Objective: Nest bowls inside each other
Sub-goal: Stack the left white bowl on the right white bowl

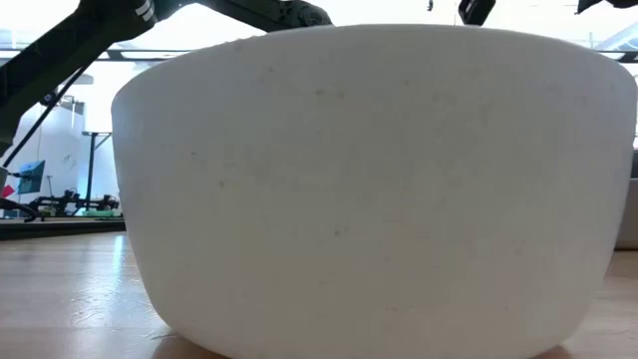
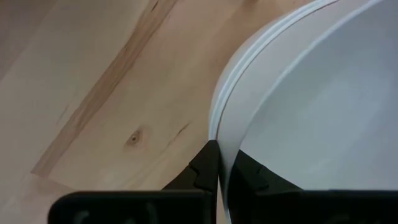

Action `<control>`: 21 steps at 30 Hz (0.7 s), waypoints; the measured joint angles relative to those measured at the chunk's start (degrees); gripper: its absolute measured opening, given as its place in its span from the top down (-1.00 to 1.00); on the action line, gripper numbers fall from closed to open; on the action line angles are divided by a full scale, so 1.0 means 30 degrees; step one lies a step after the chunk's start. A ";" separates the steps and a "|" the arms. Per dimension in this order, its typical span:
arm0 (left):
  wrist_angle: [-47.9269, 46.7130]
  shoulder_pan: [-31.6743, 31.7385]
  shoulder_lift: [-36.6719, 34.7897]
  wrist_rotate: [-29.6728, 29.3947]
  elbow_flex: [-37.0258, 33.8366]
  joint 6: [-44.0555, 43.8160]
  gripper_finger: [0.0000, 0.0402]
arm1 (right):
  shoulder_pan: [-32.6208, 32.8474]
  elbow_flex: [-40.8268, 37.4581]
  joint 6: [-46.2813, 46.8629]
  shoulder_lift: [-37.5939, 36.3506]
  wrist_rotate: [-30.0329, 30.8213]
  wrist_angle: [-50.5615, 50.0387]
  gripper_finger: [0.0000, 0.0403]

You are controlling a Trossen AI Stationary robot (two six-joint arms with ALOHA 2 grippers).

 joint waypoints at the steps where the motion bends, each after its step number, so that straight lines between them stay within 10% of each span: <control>1: 0.0000 0.0000 0.0007 -0.0064 0.0000 -0.0022 1.00 | 0.0000 0.0000 -0.0105 0.0000 0.0000 -0.0140 0.66; 9: 0.0036 -0.0029 -0.0055 -0.0139 0.0000 0.0643 0.91 | 0.0000 -0.0270 -0.0163 0.0007 -0.0008 -0.0187 0.66; 21: -0.0133 -0.0029 -0.1163 -0.0420 0.0473 0.1105 0.11 | 0.0000 -0.0299 -0.0302 0.0007 -0.0022 -0.0263 0.66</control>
